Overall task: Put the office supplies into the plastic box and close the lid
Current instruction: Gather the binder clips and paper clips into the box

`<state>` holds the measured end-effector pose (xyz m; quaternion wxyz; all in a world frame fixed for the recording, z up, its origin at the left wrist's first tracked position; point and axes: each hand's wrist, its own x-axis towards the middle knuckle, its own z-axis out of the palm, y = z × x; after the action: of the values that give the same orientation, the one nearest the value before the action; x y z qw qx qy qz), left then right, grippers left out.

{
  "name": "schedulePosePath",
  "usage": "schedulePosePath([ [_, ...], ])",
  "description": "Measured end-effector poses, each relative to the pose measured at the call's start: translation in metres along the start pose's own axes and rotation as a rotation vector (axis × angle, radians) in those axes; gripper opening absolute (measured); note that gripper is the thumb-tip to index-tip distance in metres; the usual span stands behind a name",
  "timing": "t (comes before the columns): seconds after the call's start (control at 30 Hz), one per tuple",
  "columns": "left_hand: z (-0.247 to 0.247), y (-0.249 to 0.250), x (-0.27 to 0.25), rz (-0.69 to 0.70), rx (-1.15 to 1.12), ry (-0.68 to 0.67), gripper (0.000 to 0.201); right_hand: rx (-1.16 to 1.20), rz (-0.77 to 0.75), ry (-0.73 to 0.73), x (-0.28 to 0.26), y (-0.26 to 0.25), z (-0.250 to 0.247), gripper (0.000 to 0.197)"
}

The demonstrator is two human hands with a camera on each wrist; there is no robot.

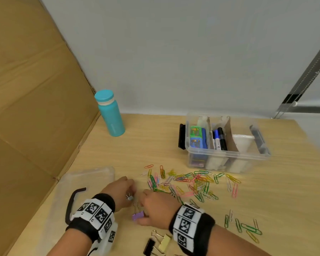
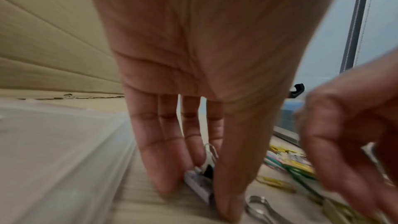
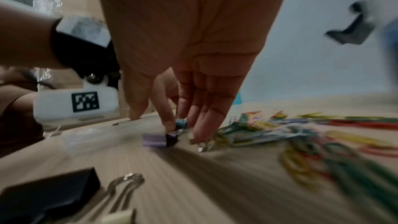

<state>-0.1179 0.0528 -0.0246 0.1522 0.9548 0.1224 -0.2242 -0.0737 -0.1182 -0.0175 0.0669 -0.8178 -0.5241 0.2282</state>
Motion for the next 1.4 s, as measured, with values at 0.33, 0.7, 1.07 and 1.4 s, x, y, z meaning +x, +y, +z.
schedulePosePath([
  [0.33,0.003,-0.004,0.005,0.057,0.003,0.051,0.018,0.171,0.15,-0.001,0.012,-0.001,-0.004,0.022],
  [0.7,-0.005,0.004,0.006,0.219,-0.342,0.052,0.033,1.684,0.256,0.178,-0.041,0.062,-0.008,0.006],
  [1.07,0.02,0.036,0.003,0.342,-0.056,-0.001,0.028,0.161,0.172,-0.206,-0.052,0.014,0.007,0.06],
  [1.4,0.019,0.038,-0.001,0.318,-0.093,0.03,0.021,0.291,0.253,-0.19,-0.064,0.031,0.0,0.038],
])
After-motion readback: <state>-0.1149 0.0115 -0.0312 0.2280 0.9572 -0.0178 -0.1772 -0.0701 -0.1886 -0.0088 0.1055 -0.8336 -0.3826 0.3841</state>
